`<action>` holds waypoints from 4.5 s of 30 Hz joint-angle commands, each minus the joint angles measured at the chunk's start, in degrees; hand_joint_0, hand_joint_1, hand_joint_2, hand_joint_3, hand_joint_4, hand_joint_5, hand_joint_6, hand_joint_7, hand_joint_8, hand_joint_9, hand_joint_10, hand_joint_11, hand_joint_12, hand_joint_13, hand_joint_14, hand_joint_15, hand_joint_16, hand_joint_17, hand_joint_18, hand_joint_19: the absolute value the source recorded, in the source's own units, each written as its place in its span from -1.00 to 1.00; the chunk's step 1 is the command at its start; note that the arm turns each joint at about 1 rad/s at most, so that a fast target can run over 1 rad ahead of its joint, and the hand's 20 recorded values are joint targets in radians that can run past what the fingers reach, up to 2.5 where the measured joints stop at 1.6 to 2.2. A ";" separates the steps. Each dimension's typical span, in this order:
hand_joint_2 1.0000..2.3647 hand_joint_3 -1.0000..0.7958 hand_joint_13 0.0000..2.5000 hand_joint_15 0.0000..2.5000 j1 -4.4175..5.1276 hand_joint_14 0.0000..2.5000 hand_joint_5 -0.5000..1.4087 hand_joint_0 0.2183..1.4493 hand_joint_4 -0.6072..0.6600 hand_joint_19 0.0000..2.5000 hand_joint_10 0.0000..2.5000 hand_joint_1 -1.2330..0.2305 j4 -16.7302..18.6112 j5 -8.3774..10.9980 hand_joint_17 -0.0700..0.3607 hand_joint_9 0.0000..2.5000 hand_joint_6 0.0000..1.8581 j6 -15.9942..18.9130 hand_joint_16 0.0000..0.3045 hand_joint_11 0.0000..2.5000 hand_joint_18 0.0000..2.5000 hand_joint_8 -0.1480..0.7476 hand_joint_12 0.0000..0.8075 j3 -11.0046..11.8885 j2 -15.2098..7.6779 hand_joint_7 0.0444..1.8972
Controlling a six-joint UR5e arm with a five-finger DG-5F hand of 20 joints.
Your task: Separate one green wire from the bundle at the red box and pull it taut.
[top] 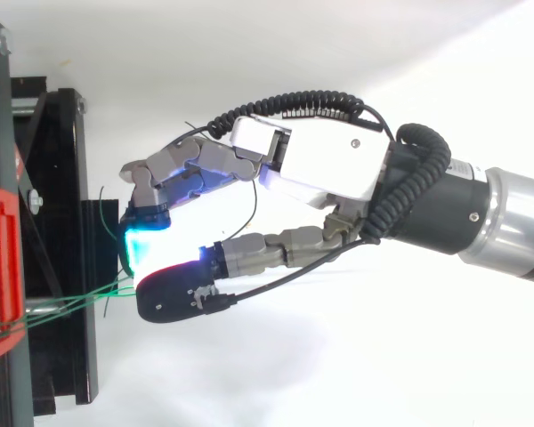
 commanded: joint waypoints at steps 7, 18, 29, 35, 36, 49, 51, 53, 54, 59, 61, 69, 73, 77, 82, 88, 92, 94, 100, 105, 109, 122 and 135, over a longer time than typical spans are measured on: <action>-0.96 0.03 -0.69 -0.93 0.01 -1.00 -0.64 -0.38 0.02 -0.83 -0.99 -0.34 0.01 0.00 -0.15 -0.46 -0.05 0.00 -0.67 -0.71 -0.61 -0.06 -0.15 -0.03 0.03 0.32; -0.96 0.03 -0.69 -0.93 0.01 -1.00 -0.64 -0.38 0.01 -0.82 -0.99 -0.34 -0.08 0.00 -0.14 -0.45 -0.05 0.00 -0.67 -0.72 -0.61 -0.06 -0.15 -0.12 0.03 0.32; -0.96 0.03 -0.68 -0.93 0.01 -1.00 -0.64 -0.38 0.01 -0.82 -0.99 -0.34 -0.08 0.00 -0.14 -0.45 -0.05 0.00 -0.67 -0.71 -0.61 -0.06 -0.14 -0.12 0.03 0.31; -0.96 0.03 -0.69 -0.93 0.01 -1.00 -0.64 -0.38 0.01 -0.82 -0.99 -0.33 0.01 0.00 -0.14 -0.45 -0.05 0.00 -0.67 -0.71 -0.61 -0.06 -0.15 -0.03 0.03 0.32; -0.96 0.03 -0.68 -0.93 -0.08 -1.00 -0.64 -0.38 0.01 -0.82 -0.99 -0.33 0.01 0.00 -0.14 -0.45 -0.05 0.00 -0.67 -0.71 -0.61 -0.06 -0.15 -0.12 -0.06 0.32; -0.96 0.03 -0.68 -0.92 0.01 -1.00 -0.64 -0.38 0.01 -0.82 -0.99 -0.33 0.01 0.00 -0.14 -0.45 -0.05 0.00 -0.66 -0.71 -0.60 -0.05 -0.14 -0.12 -0.06 0.31; -0.96 0.02 -0.68 -0.93 0.01 -1.00 -0.64 -0.37 0.01 -0.82 -0.99 -0.33 0.01 0.00 -0.14 -0.45 -0.05 0.00 -0.66 -0.71 -0.60 -0.05 -0.14 -0.12 -0.06 0.31; -0.96 0.03 -0.68 -0.93 -0.08 -1.00 -0.64 -0.38 0.01 -0.82 -0.99 -0.33 0.01 0.00 -0.14 -0.45 -0.05 0.00 -0.67 -0.71 -0.60 -0.05 -0.14 -0.12 0.03 0.31; -0.96 0.02 -0.68 -0.92 -0.08 -1.00 -0.64 -0.37 0.01 -0.82 -0.99 -0.33 0.01 0.00 -0.14 -0.45 -0.05 0.00 -0.66 -0.71 -0.60 -0.05 -0.14 -0.12 0.03 0.31; -0.96 0.02 -0.68 -0.93 0.01 -1.00 -0.64 -0.37 0.02 -0.82 -0.99 -0.33 -0.08 0.09 -0.14 -0.45 -0.05 0.00 -0.67 -0.71 -0.60 -0.05 -0.14 -0.12 0.03 0.31; -0.96 0.02 -0.68 -0.93 0.01 -1.00 -0.64 -0.37 0.01 -0.82 -0.99 -0.33 0.01 0.00 -0.14 -0.45 -0.05 0.00 -0.66 -0.71 -0.60 -0.04 -0.14 -0.12 -0.06 0.30; -0.96 0.03 -0.68 -0.93 0.01 -1.00 -0.64 -0.37 0.00 -0.82 -0.99 -0.33 -0.08 0.00 -0.14 -0.45 -0.05 0.00 -0.66 -0.71 -0.60 -0.05 -0.14 -0.12 0.03 0.31; -0.96 0.03 -0.68 -0.92 0.01 -1.00 -0.64 -0.37 0.01 -0.82 -0.99 -0.33 0.01 0.00 -0.14 -0.45 -0.05 0.00 -0.66 -0.71 -0.60 -0.05 -0.14 -0.21 0.03 0.31; -0.96 0.03 -0.68 -0.92 0.01 -1.00 -0.64 -0.37 0.01 -0.82 -0.99 -0.33 -0.08 -0.09 -0.14 -0.45 -0.05 0.00 -0.66 -0.71 -0.60 -0.05 -0.14 -0.21 0.03 0.30; -0.96 0.03 -0.68 -0.93 0.01 -1.00 -0.64 -0.37 0.01 -0.82 -0.99 -0.33 0.01 -0.09 -0.14 -0.45 -0.05 0.00 -0.66 -0.71 -0.60 -0.05 -0.14 -0.21 0.03 0.31; -0.96 0.03 -0.68 -0.93 0.01 -1.00 -0.64 -0.37 0.01 -0.82 -0.99 -0.33 0.01 -0.09 -0.14 -0.45 -0.05 0.00 -0.66 -0.71 -0.60 -0.05 -0.14 -0.21 -0.06 0.30; -0.96 0.03 -0.68 -0.92 0.01 -1.00 -0.64 -0.37 0.01 -0.82 -0.99 -0.33 0.01 0.00 -0.14 -0.44 -0.05 0.00 -0.66 -0.70 -0.60 -0.05 -0.14 -0.21 -0.06 0.30; -0.96 0.02 -0.68 -0.92 0.01 -1.00 -0.64 -0.37 0.01 -0.82 -0.99 -0.33 0.01 -0.09 -0.14 -0.44 -0.05 0.00 -0.66 -0.70 -0.60 -0.05 -0.14 -0.21 0.03 0.30; -0.96 0.03 -0.68 -0.92 0.01 -1.00 -0.64 -0.37 0.01 -0.82 -0.99 -0.33 0.01 -0.09 -0.14 -0.44 -0.05 0.00 -0.66 -0.70 -0.60 -0.05 -0.14 -0.21 0.03 0.31; -0.96 0.02 -0.68 -0.93 0.01 -1.00 -0.64 -0.37 0.01 -0.82 -0.99 -0.33 0.01 0.00 -0.14 -0.44 -0.05 0.00 -0.66 -0.70 -0.60 -0.05 -0.14 -0.30 0.03 0.31; -0.96 0.02 -0.68 -0.93 0.01 -1.00 -0.64 -0.37 0.01 -0.82 -0.99 -0.33 0.01 0.00 -0.14 -0.44 -0.05 0.00 -0.66 -0.70 -0.60 -0.05 -0.15 -0.30 -0.06 0.31; -0.96 0.02 -0.68 -0.93 0.01 -1.00 -0.64 -0.37 0.01 -0.81 -0.99 -0.33 0.01 0.00 -0.14 -0.43 -0.05 0.00 -0.67 -0.69 -0.60 -0.04 -0.14 -0.30 -0.06 0.31; -0.96 0.02 -0.68 -0.93 0.01 -1.00 -0.64 -0.37 0.01 -0.82 -0.99 -0.33 0.01 0.09 -0.14 -0.43 -0.05 0.00 -0.67 -0.70 -0.60 -0.04 -0.14 -0.30 -0.06 0.30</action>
